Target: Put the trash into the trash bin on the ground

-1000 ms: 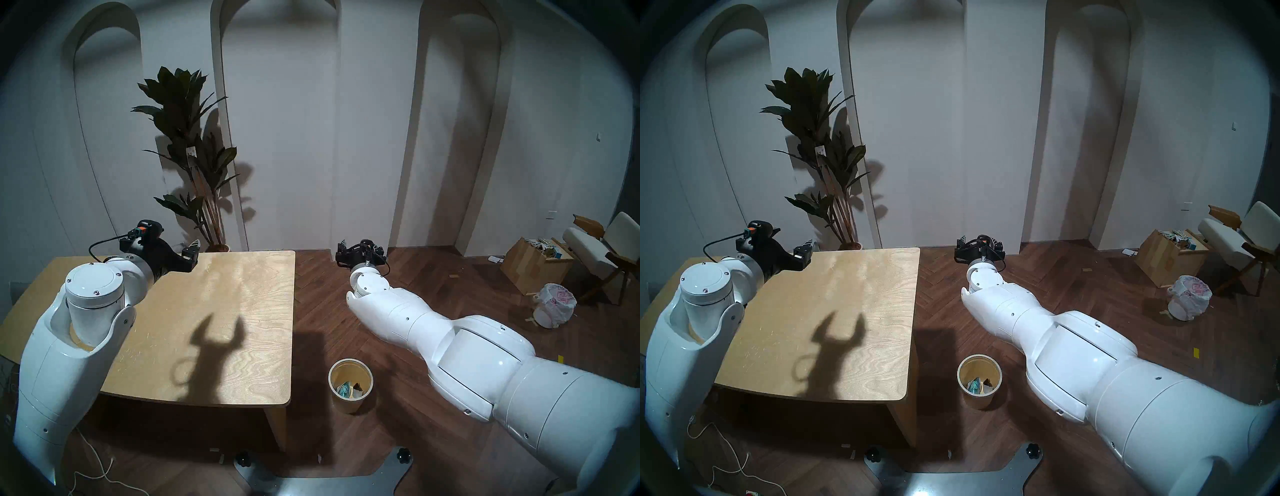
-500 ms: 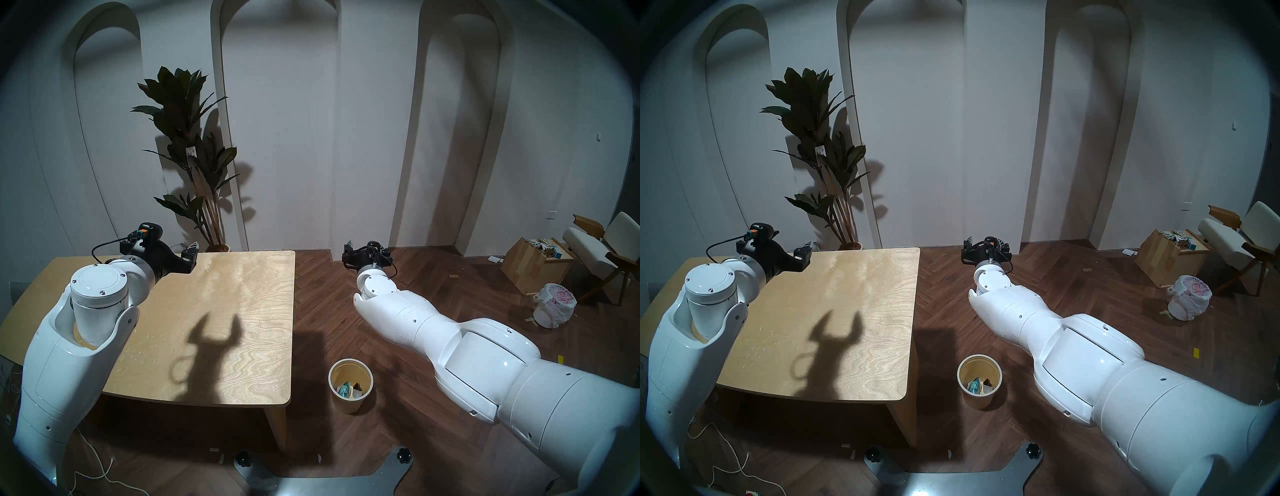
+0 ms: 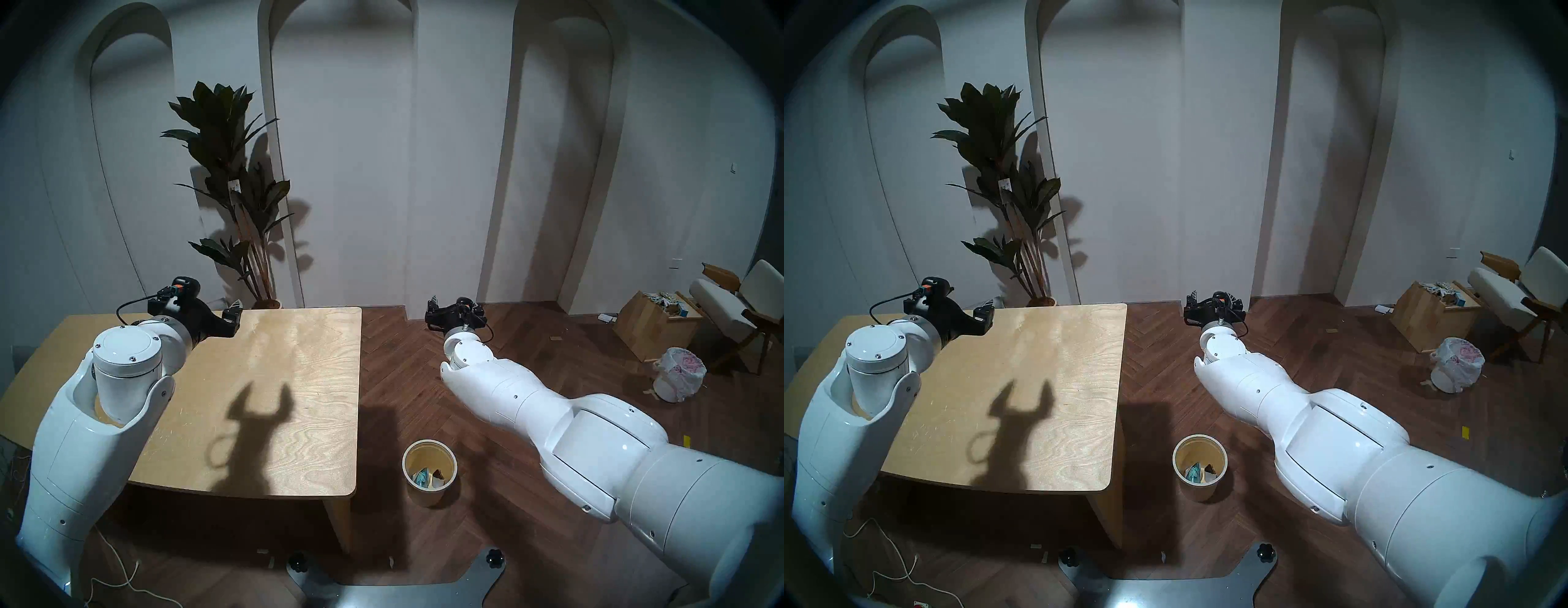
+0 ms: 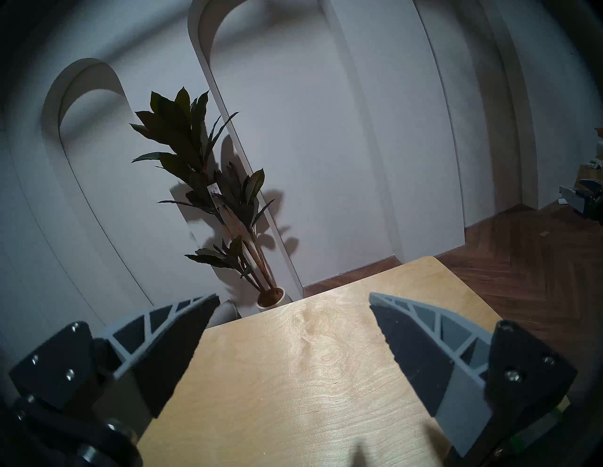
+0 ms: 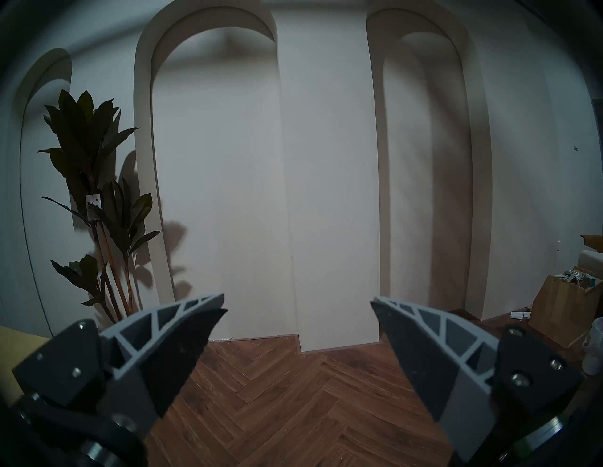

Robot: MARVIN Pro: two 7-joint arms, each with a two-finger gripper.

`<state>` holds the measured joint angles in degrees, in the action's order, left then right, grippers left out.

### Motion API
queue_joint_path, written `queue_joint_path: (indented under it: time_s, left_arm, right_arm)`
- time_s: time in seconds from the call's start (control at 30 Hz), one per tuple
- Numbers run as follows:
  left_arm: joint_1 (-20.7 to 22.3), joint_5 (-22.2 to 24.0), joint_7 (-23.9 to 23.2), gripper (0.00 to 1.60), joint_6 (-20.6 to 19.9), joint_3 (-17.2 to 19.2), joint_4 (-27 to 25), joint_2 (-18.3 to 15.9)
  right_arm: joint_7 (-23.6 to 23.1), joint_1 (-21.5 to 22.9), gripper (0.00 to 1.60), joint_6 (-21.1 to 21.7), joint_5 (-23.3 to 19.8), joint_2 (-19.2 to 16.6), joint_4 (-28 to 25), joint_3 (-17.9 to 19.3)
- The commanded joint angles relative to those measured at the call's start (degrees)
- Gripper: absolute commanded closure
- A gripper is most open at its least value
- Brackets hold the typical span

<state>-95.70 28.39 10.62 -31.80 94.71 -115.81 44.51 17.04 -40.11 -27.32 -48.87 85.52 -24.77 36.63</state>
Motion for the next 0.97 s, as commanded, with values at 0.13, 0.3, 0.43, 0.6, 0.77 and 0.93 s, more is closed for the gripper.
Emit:
queue_joint_path:
  time_s: [0.13, 0.3, 0.43, 0.6, 0.77, 0.93]
  left_arm:
    - [2.3, -0.3, 0.6, 0.0, 0.6, -0.6, 0.5, 0.2]
    - [2.8, -0.4, 1.0, 0.0, 0.7, -1.1, 0.9, 0.3]
    - [3.2, -0.4, 1.3, 0.0, 0.7, -1.5, 1.2, 0.4]
    - [3.7, -0.5, 1.7, 0.0, 0.8, -2.1, 1.6, 0.5]
    - [4.2, -0.6, 2.0, 0.0, 0.8, -2.5, 1.9, 0.7]
    - [4.7, -0.7, 2.4, 0.0, 0.8, -2.9, 2.2, 0.9]
  right_arm:
    - [-0.6, 0.0, 0.0, -1.6, 0.1, -1.1, -2.0, 0.5]
    - [-1.0, -0.4, 0.0, -1.9, 0.3, -1.6, -2.6, 0.7]
    - [-1.3, -0.7, 0.0, -2.3, 0.4, -2.1, -3.1, 0.9]
    - [-1.7, -1.1, 0.0, -2.7, 0.5, -2.7, -3.8, 1.1]
    - [-2.1, -1.4, 0.0, -3.0, 0.6, -3.2, -4.4, 1.3]
    - [-2.5, -1.9, 0.0, -3.4, 0.8, -3.7, -5.1, 1.5]
